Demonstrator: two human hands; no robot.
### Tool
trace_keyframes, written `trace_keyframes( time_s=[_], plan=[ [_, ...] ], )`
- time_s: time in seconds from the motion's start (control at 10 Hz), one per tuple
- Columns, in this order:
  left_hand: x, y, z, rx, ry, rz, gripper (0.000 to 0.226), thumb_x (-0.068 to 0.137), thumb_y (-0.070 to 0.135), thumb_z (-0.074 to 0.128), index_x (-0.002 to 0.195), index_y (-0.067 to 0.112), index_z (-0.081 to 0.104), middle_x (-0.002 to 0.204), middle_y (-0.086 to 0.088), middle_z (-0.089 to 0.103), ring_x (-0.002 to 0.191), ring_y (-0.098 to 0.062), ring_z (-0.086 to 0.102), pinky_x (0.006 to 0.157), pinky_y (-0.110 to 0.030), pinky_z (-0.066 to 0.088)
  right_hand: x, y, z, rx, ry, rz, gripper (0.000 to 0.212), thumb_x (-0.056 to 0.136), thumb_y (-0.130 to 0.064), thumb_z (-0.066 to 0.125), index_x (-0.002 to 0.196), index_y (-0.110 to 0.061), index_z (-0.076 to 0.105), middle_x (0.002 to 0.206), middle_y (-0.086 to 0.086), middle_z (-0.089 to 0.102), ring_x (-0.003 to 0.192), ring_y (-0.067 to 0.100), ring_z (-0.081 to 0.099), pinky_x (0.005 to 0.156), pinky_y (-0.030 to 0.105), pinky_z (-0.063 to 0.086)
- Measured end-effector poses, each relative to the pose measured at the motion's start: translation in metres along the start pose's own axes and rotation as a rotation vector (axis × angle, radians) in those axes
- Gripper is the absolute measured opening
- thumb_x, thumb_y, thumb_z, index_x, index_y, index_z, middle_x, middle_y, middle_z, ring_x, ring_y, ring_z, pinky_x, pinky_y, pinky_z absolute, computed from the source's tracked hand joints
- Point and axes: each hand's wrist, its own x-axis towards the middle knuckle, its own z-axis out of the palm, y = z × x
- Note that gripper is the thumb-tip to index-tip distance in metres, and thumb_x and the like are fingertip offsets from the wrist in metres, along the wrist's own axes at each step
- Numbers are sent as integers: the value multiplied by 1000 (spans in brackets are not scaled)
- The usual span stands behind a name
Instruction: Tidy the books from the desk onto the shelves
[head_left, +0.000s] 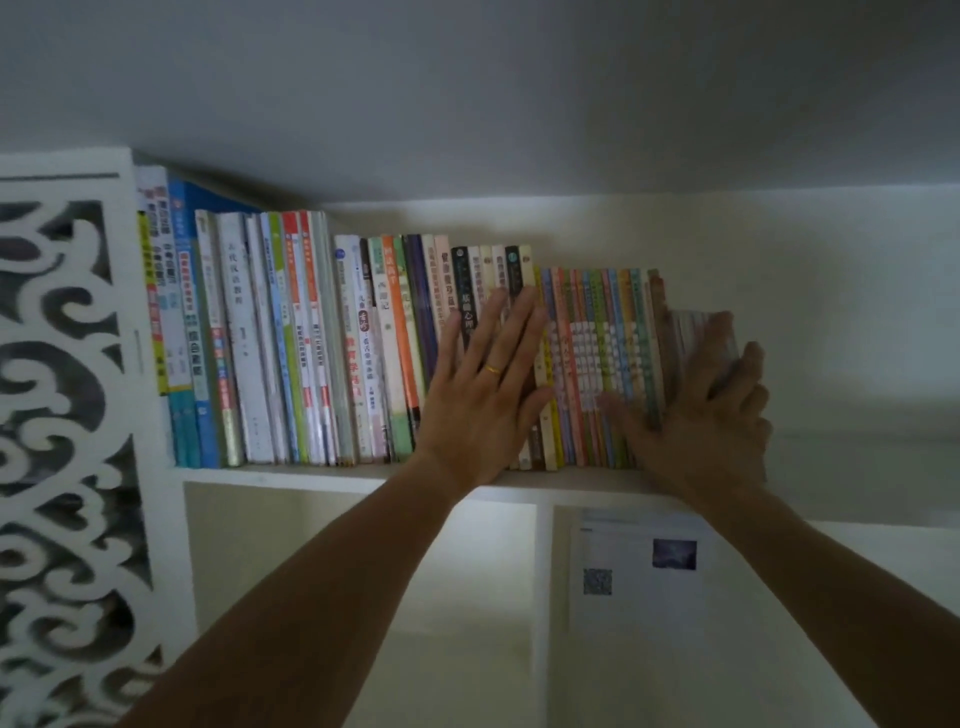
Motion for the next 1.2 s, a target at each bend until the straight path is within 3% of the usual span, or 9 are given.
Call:
trace_keyframes(
  time_s=[0.2,0.3,0.4,0.5,0.7,0.9,1.0,1.1,1.2],
  plan=[
    [-11,-21,-14,-73,-5,5,72,107,45,40,162,7,15,171,-12,5,159,-27,1,125,-55,14,2,6,-13,47,-24,-33,130,69,-82,59,157,-23,-17,156,27,18,129,56,38,93,71,44],
    [-42,-59,-19,-56,21,-277,80,105,50,40,163,6,6,172,-13,-5,159,-27,-6,128,-54,4,1,15,-22,191,-73,73,133,69,-77,64,155,-26,-23,162,20,17,138,51,36,103,67,38],
    [-81,-92,-12,7,10,-647,90,101,63,29,162,8,-7,170,-14,-16,158,-31,-14,125,-61,0,1,20,-17,152,-80,75,129,72,-71,67,158,-13,-9,157,22,24,132,52,43,96,66,44],
    [-98,-103,0,-34,-29,-754,92,99,68,22,162,11,-14,170,-13,-19,157,-29,-17,124,-64,1,0,26,-6,114,-56,14,123,75,-69,66,158,-10,-4,154,24,25,127,52,46,91,64,48],
    [-98,-98,-8,-23,-55,-760,94,98,71,21,161,11,-13,170,-16,-15,157,-30,-15,125,-60,2,-1,28,-8,189,-68,6,128,74,-74,65,158,-16,-13,155,21,21,135,49,38,98,64,46],
    [-122,-57,-20,-41,-149,-567,87,103,62,25,162,8,-9,169,-19,-15,157,-34,-12,126,-59,6,-15,38,-14,53,-5,-81,127,79,-75,59,157,1,-6,151,30,29,127,51,43,91,62,50],
    [-123,-34,-35,-83,-119,-472,77,103,56,31,164,14,10,170,-20,1,158,-36,1,126,-58,11,-30,40,-18,-52,78,-120,110,87,-75,49,157,2,12,153,33,28,137,50,36,106,61,42],
    [-116,-7,-51,-112,38,-192,54,104,43,49,146,10,54,149,-25,45,140,-42,41,118,-56,30,-56,45,-31,-50,236,-323,78,94,-58,56,147,-3,41,144,27,44,130,44,45,103,53,45],
    [-122,12,-45,-165,94,-75,39,102,34,58,127,6,69,126,-22,62,119,-40,58,105,-52,44,-81,60,-27,-66,235,-436,50,95,-47,58,121,-4,62,126,21,57,110,40,55,87,48,49]
  ],
)
